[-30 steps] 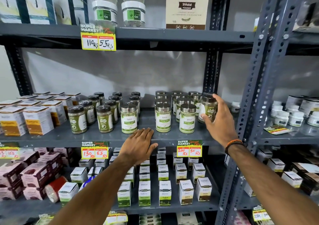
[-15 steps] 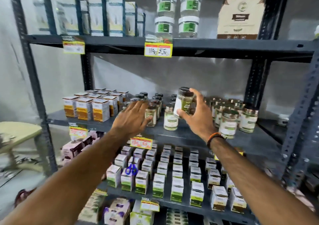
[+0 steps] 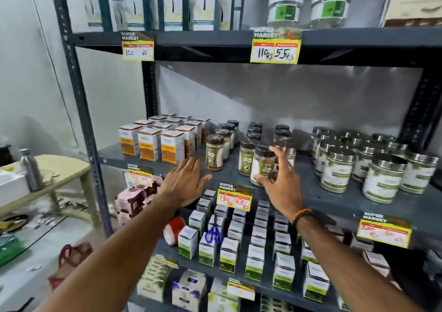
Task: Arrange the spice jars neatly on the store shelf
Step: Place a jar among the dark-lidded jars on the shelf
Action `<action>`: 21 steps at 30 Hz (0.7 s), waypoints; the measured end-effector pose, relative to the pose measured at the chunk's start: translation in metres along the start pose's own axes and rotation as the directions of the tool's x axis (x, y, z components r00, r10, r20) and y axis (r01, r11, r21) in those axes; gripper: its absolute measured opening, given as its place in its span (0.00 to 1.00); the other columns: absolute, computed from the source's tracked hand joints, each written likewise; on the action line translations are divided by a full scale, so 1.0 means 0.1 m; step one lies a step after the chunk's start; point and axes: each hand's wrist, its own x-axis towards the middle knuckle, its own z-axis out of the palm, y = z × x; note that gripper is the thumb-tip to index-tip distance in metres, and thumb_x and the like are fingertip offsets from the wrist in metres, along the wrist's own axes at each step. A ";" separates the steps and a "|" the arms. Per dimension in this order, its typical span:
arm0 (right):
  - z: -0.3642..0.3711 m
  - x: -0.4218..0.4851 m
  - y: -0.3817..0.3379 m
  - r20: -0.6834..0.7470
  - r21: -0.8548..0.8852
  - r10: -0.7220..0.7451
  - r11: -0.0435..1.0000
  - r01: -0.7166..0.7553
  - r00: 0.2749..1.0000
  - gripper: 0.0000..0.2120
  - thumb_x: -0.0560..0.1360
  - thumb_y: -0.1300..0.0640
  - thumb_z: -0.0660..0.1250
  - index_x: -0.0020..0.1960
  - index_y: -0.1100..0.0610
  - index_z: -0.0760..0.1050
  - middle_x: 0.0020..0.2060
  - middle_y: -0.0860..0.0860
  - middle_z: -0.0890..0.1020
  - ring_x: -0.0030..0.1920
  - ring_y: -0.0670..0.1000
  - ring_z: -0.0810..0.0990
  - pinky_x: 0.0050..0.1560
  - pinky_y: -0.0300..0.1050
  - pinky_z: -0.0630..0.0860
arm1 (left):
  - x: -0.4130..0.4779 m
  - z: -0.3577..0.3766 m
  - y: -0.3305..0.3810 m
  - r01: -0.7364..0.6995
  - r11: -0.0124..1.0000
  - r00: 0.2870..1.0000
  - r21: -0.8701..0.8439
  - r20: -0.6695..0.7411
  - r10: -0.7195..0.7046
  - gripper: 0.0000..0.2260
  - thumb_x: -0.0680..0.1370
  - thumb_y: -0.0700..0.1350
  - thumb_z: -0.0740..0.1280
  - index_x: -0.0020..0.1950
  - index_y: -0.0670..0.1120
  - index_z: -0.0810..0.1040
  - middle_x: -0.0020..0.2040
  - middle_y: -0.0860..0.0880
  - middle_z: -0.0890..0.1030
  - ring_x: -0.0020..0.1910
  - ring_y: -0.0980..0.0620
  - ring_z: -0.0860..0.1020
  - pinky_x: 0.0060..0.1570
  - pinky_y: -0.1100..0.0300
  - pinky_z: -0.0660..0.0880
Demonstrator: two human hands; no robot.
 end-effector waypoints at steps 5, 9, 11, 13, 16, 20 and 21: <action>0.10 -0.02 0.11 -0.007 -0.025 0.001 1.000 -0.002 1.000 0.43 0.72 0.50 0.79 0.79 0.43 0.59 0.68 0.55 0.79 0.62 0.55 0.79 0.63 0.59 0.78 | 0.09 0.28 -0.09 -0.005 1.000 1.000 -0.017 0.030 0.006 0.27 0.85 0.60 0.56 0.74 0.41 0.70 0.70 0.40 0.75 0.70 0.39 0.72 0.69 0.45 0.69; 0.10 -0.02 0.13 0.016 -0.038 -0.013 0.999 0.014 1.000 0.45 0.73 0.48 0.78 0.82 0.42 0.55 0.72 0.55 0.76 0.67 0.55 0.77 0.68 0.56 0.75 | 0.15 0.41 -0.19 -0.019 1.000 1.000 0.017 0.025 0.019 0.30 0.84 0.63 0.51 0.74 0.42 0.70 0.72 0.41 0.76 0.72 0.40 0.72 0.76 0.44 0.64; 0.10 -0.03 0.14 0.028 -0.055 -0.017 0.998 0.019 0.999 0.47 0.73 0.45 0.77 0.83 0.41 0.52 0.73 0.54 0.75 0.68 0.54 0.77 0.69 0.53 0.74 | 0.16 0.45 -0.21 -0.016 0.999 1.000 0.027 0.018 0.016 0.31 0.84 0.64 0.50 0.75 0.42 0.69 0.73 0.41 0.75 0.72 0.41 0.72 0.75 0.45 0.65; 0.08 -0.07 0.13 0.029 -0.071 -0.022 0.997 0.024 0.999 0.48 0.73 0.44 0.77 0.82 0.39 0.50 0.72 0.53 0.75 0.67 0.53 0.77 0.68 0.49 0.73 | 0.16 0.47 -0.22 -0.011 0.999 1.000 0.033 0.008 0.011 0.32 0.84 0.65 0.49 0.75 0.43 0.69 0.73 0.41 0.75 0.72 0.41 0.73 0.74 0.44 0.67; -0.01 -0.14 0.11 -0.016 -0.084 -0.040 0.996 0.038 0.999 0.47 0.74 0.45 0.77 0.83 0.41 0.52 0.73 0.52 0.74 0.68 0.49 0.76 0.64 0.43 0.70 | 0.16 0.50 -0.24 -0.013 0.999 1.000 0.045 -0.001 0.013 0.33 0.83 0.66 0.47 0.75 0.42 0.70 0.72 0.41 0.76 0.71 0.41 0.73 0.73 0.45 0.67; -0.17 -0.16 0.18 -0.065 -0.108 -0.031 0.994 0.023 0.997 0.43 0.74 0.46 0.76 0.82 0.43 0.57 0.72 0.52 0.75 0.62 0.50 0.80 0.62 0.49 0.79 | 0.15 0.52 -0.24 -0.011 0.999 1.000 0.042 0.001 0.011 0.34 0.84 0.66 0.47 0.74 0.41 0.71 0.73 0.40 0.76 0.72 0.41 0.73 0.74 0.44 0.67; -0.21 -0.14 0.21 -0.070 -0.099 -0.024 0.995 0.017 0.997 0.41 0.74 0.46 0.76 0.82 0.43 0.58 0.71 0.52 0.76 0.57 0.51 0.82 0.56 0.51 0.83 | 0.15 0.52 -0.24 -0.010 0.999 1.000 0.043 0.001 0.010 0.34 0.84 0.66 0.46 0.74 0.41 0.71 0.73 0.40 0.76 0.73 0.41 0.72 0.75 0.43 0.66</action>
